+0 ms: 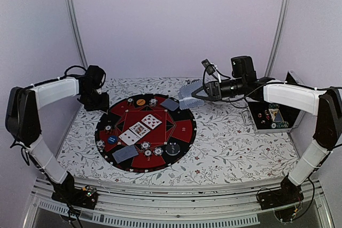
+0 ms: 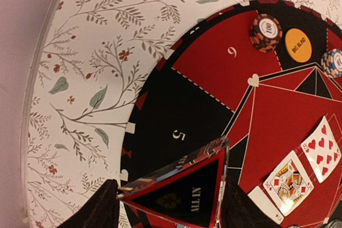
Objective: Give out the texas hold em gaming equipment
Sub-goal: Place the all-in button in the big blind area.
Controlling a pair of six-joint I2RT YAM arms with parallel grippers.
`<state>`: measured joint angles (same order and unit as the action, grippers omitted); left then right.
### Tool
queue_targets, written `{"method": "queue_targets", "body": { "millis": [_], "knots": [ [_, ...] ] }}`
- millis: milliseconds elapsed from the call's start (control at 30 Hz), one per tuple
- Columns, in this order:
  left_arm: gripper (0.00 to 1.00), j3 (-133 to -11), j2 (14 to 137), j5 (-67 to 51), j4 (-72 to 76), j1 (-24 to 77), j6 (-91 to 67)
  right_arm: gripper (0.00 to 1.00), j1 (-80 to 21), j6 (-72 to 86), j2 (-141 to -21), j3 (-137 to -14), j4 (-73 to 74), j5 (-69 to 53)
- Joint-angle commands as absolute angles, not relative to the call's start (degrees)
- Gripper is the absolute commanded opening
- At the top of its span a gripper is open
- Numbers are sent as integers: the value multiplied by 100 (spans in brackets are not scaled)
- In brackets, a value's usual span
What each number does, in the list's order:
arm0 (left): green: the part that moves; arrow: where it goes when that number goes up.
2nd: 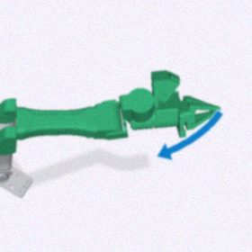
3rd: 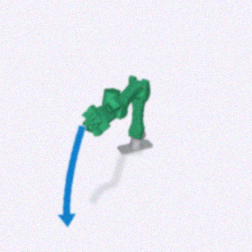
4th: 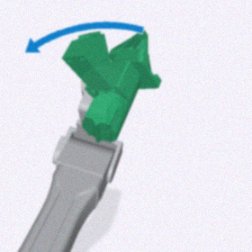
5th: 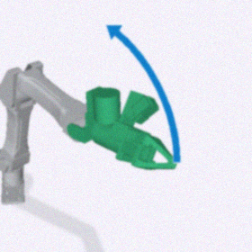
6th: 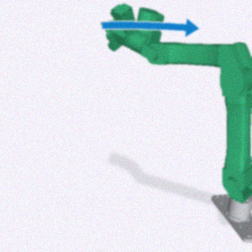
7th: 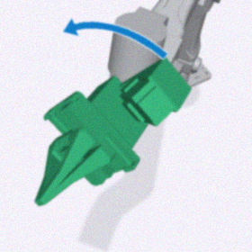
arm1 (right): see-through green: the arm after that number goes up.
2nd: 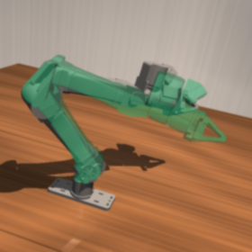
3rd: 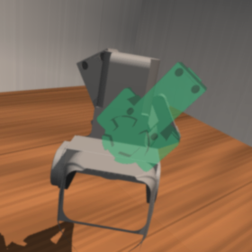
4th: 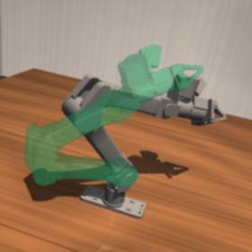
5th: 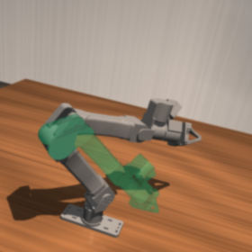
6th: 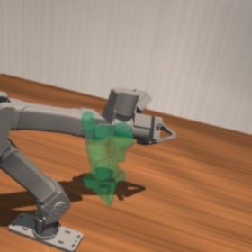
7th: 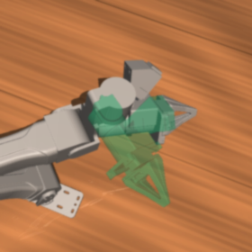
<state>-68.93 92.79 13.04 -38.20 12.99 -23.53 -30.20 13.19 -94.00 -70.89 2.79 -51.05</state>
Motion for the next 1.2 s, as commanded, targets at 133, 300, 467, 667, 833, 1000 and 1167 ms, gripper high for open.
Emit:
{"method": "queue_targets", "body": {
  "millis": [133, 300, 467, 667, 833, 1000, 1167],
  "knots": [
    [57, -8389, 10873, 1236, -3823, 1773, -1763, 1, -2990, 1263, -9193, -7344, 392, -5028],
    [56, -9294, 11827, 1077, -3851, 2169, -1505, 1, -2993, 1227, -9170, -7357, 543, -4904],
    [56, -10200, 12639, 961, -3878, 2417, -1342, 1, -2989, 1228, -9205, -7373, 614, -4852],
    [55, -11193, 13453, 1003, -4463, 2581, -1291, 1, -2989, 1231, -9202, -7416, 686, -4807],
    [55, -11377, 13577, 1028, -4660, 2577, -1332, 1, -2988, 1247, -9215, -7440, 698, -4804],
    [55, -11395, 13628, 924, -4677, 2586, -1311, 1, -2993, 1256, -9209, -7436, 713, -4787],
    [56, -11571, 13801, 703, -4798, 2582, -1279, 1, -2988, 1266, -9203, -7447, 712, -4782]
  ]
}}
